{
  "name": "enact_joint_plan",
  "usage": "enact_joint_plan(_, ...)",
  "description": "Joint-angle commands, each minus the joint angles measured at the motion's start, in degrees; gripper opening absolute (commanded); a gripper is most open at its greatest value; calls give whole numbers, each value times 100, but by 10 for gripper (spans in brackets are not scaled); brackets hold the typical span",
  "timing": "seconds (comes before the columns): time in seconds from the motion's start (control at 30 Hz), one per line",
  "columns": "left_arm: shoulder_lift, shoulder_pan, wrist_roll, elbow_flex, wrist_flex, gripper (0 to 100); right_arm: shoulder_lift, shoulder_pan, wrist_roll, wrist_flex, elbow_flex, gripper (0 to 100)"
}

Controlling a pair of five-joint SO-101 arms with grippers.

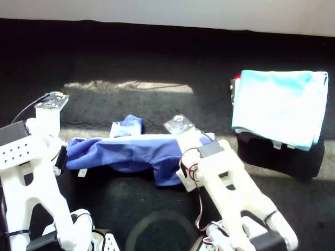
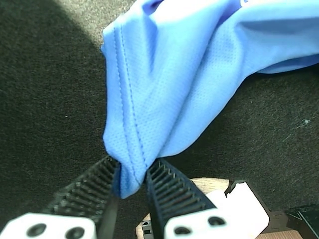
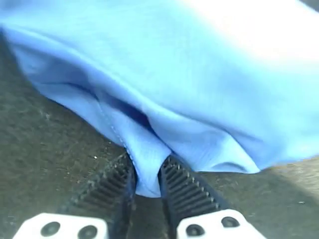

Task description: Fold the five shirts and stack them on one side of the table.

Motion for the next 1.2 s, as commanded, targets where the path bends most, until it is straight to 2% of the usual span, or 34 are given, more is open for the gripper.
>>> enact_joint_plan(0.0, -136, 154, -9, -75, -70, 10, -971, 400, 132, 541, -760, 7)
enact_joint_plan(0.07, -136, 171, 0, -163, -53, 10, -1314, 796, 325, 866, -1288, 6)
enact_joint_plan(0.23, -136, 207, 53, -813, -18, 10, -1525, 1516, 1591, 1095, -2273, 6)
enact_joint_plan(0.4, -136, 514, 615, -1736, 26, 10, -1508, 1886, 1591, 919, -3398, 6)
enact_joint_plan(0.6, -136, 848, 993, -3081, 677, 10, -1516, 1903, 1582, 189, -4268, 6)
enact_joint_plan(0.93, -198, 804, 1020, -4664, 1327, 10, -1578, 1903, 1618, -13, -5780, 6)
enact_joint_plan(1.17, -1156, 690, 1011, -4884, 1284, 10, -1552, 1886, 1626, 224, -6431, 6)
